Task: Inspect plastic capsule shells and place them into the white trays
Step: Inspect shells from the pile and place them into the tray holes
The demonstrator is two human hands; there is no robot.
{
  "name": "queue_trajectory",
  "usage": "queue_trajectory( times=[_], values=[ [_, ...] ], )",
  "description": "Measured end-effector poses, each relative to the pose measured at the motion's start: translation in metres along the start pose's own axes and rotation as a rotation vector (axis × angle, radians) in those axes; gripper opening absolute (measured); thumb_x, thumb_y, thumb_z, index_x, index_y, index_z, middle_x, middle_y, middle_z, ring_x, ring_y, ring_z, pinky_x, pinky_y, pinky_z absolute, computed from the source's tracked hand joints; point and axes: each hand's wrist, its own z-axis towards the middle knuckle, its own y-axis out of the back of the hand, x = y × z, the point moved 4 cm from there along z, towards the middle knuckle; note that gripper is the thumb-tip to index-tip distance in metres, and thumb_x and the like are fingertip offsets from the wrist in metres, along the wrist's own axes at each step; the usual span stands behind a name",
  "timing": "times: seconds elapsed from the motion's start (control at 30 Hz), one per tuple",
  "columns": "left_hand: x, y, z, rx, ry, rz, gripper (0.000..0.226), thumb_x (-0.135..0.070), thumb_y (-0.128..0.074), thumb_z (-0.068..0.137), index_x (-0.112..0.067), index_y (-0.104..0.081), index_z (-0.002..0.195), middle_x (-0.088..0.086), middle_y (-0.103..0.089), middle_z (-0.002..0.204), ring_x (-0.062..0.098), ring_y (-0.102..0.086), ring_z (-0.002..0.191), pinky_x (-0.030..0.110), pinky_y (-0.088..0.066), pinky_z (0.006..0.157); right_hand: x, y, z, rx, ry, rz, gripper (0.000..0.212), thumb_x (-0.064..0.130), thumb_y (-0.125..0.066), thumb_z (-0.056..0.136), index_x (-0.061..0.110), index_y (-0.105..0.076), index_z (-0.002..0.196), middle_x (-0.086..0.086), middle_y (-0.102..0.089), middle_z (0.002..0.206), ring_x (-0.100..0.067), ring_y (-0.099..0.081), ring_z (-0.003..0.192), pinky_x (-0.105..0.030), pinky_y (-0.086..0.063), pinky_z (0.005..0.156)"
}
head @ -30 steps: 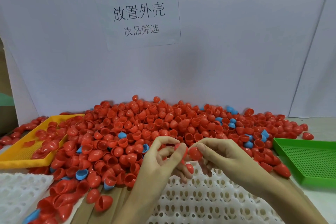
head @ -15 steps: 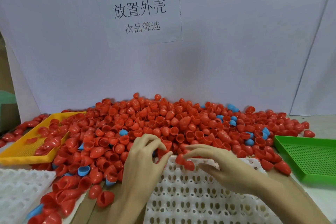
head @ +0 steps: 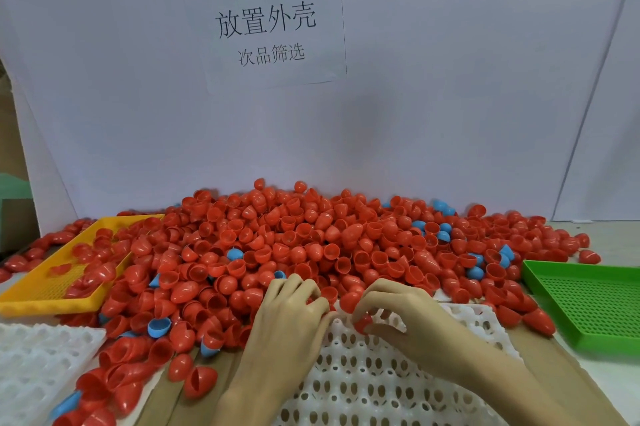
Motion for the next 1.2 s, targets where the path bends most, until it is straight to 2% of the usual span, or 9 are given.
queue_trajectory(
  times=[0.13, 0.2, 0.3, 0.4, 0.53, 0.87, 1.0, 1.1, 1.2],
  values=[
    [0.001, 0.002, 0.000, -0.017, 0.047, -0.099, 0.008, -0.038, -0.080, 0.091, -0.031, -0.077, 0.093, -0.020, -0.062, 0.094, 0.004, -0.056, 0.090, 0.032, -0.054, 0.090, 0.002, 0.016, -0.001, -0.141, -0.066, 0.227, 0.029, 0.012, -0.072, 0.098, 0.037, -0.075, 0.113, 0.020, -0.067, 0.115, -0.007, -0.069, 0.104, -0.026, -0.058, 0.092],
    [0.001, 0.006, 0.002, -0.051, 0.136, -0.262, 0.026, -0.045, -0.069, 0.097, -0.038, -0.069, 0.122, -0.027, -0.060, 0.114, -0.003, -0.055, 0.107, 0.022, -0.046, 0.104, 0.004, 0.028, -0.002, -0.141, -0.117, 0.452, 0.026, 0.015, -0.069, 0.101, 0.035, -0.076, 0.117, 0.015, -0.072, 0.118, -0.012, -0.073, 0.104, -0.030, -0.060, 0.094],
    [-0.008, 0.012, 0.007, -0.061, 0.171, -0.616, 0.052, -0.047, -0.070, 0.097, -0.051, -0.048, 0.144, -0.031, -0.050, 0.139, -0.006, -0.054, 0.126, 0.009, -0.043, 0.103, 0.012, 0.038, -0.005, -0.002, -0.129, 0.802, 0.022, 0.028, -0.064, 0.105, 0.026, -0.074, 0.126, -0.004, -0.077, 0.118, -0.020, -0.074, 0.110, -0.029, -0.057, 0.097],
    [-0.020, 0.016, 0.008, -0.121, 0.122, -0.740, 0.046, -0.037, -0.078, 0.094, -0.047, -0.057, 0.133, -0.023, -0.060, 0.132, 0.002, -0.064, 0.119, 0.013, -0.051, 0.094, 0.013, 0.036, -0.007, 0.083, -0.139, 1.016, 0.028, 0.027, -0.064, 0.106, 0.013, -0.072, 0.129, -0.017, -0.075, 0.117, -0.024, -0.070, 0.106, -0.032, -0.055, 0.098],
    [-0.024, 0.015, 0.006, -0.158, 0.152, -0.775, 0.028, -0.025, -0.080, 0.094, -0.037, -0.068, 0.116, -0.021, -0.071, 0.111, 0.005, -0.071, 0.104, 0.017, -0.056, 0.086, 0.009, 0.033, -0.006, 0.094, -0.134, 1.090, 0.030, 0.022, -0.063, 0.106, 0.009, -0.070, 0.132, -0.016, -0.072, 0.113, -0.023, -0.067, 0.101, -0.031, -0.054, 0.097],
    [-0.021, 0.013, 0.007, -0.019, 0.326, -1.066, 0.009, -0.036, -0.071, 0.098, -0.039, -0.072, 0.107, -0.006, -0.077, 0.097, 0.018, -0.074, 0.090, 0.028, -0.059, 0.080, 0.006, 0.039, -0.007, 0.077, -0.158, 1.075, 0.031, 0.027, -0.066, 0.105, 0.014, -0.069, 0.133, -0.016, -0.073, 0.123, -0.029, -0.072, 0.109, -0.033, -0.058, 0.094],
    [-0.021, 0.015, 0.008, 0.027, 0.369, -1.170, 0.023, -0.036, -0.054, 0.105, -0.026, -0.075, 0.107, 0.004, -0.076, 0.088, 0.021, -0.074, 0.078, 0.028, -0.059, 0.077, 0.006, 0.039, -0.008, 0.077, -0.186, 1.080, 0.030, 0.032, -0.073, 0.100, 0.015, -0.073, 0.125, -0.015, -0.074, 0.118, -0.026, -0.072, 0.105, -0.032, -0.058, 0.093],
    [-0.023, 0.014, 0.008, 0.073, 0.390, -1.220, 0.032, -0.036, -0.046, 0.108, -0.017, -0.071, 0.110, 0.003, -0.075, 0.095, 0.025, -0.073, 0.074, 0.041, -0.062, 0.077, 0.010, 0.038, -0.008, 0.053, -0.186, 1.087, 0.031, 0.034, -0.075, 0.098, 0.016, -0.073, 0.123, -0.015, -0.074, 0.114, -0.026, -0.071, 0.102, -0.031, -0.058, 0.091],
    [-0.025, 0.014, 0.008, 0.064, 0.415, -1.205, 0.030, -0.038, -0.048, 0.108, -0.019, -0.071, 0.108, 0.001, -0.074, 0.089, 0.021, -0.070, 0.070, 0.029, -0.058, 0.070, 0.016, 0.039, -0.007, -0.001, -0.179, 1.046, 0.034, 0.037, -0.075, 0.097, 0.019, -0.072, 0.125, -0.015, -0.074, 0.112, -0.027, -0.072, 0.100, -0.032, -0.059, 0.089]
  ],
)
